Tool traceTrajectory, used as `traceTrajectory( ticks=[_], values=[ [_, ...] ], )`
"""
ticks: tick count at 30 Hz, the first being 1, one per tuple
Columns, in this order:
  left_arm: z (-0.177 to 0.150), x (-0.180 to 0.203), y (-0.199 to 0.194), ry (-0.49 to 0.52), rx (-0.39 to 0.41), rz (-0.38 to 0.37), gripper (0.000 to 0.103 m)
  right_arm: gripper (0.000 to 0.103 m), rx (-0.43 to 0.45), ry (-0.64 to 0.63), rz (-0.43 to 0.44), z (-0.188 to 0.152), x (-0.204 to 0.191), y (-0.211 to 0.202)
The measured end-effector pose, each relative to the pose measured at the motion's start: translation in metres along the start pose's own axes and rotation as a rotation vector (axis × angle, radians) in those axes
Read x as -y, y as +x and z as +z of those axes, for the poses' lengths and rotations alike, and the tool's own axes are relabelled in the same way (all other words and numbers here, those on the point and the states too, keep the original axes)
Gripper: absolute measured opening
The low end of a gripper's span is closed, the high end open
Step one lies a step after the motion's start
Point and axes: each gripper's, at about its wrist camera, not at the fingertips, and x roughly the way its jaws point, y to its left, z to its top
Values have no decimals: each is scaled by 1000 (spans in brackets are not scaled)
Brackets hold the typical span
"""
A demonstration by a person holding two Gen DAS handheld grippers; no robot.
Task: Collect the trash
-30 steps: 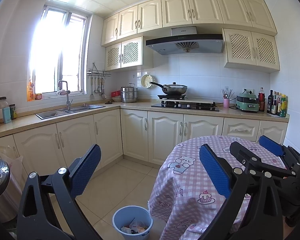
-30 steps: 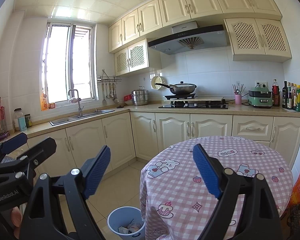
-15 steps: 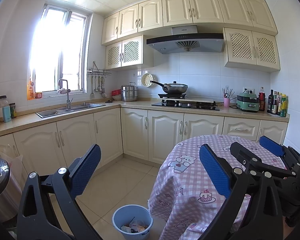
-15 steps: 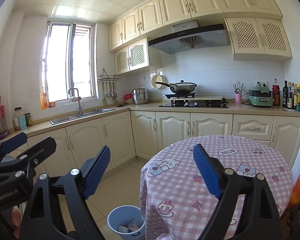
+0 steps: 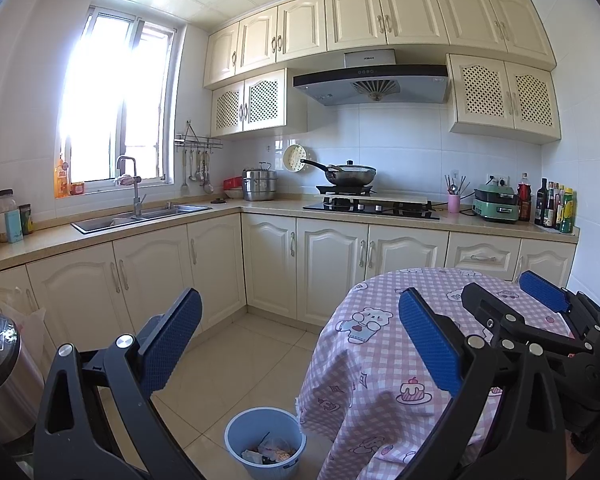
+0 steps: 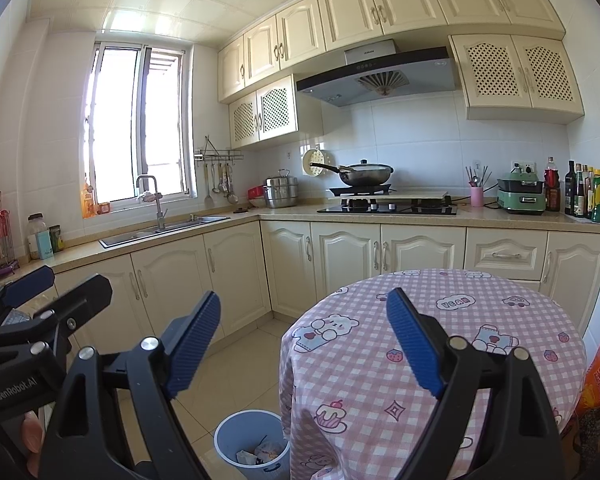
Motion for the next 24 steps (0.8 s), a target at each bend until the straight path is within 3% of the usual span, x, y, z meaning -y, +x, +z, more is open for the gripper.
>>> traceTrajectory(
  ticks=[24],
  values=[
    [-2, 0, 2, -1, -6, 2, 95, 84, -7, -3, 0, -4, 7, 2]
  ],
)
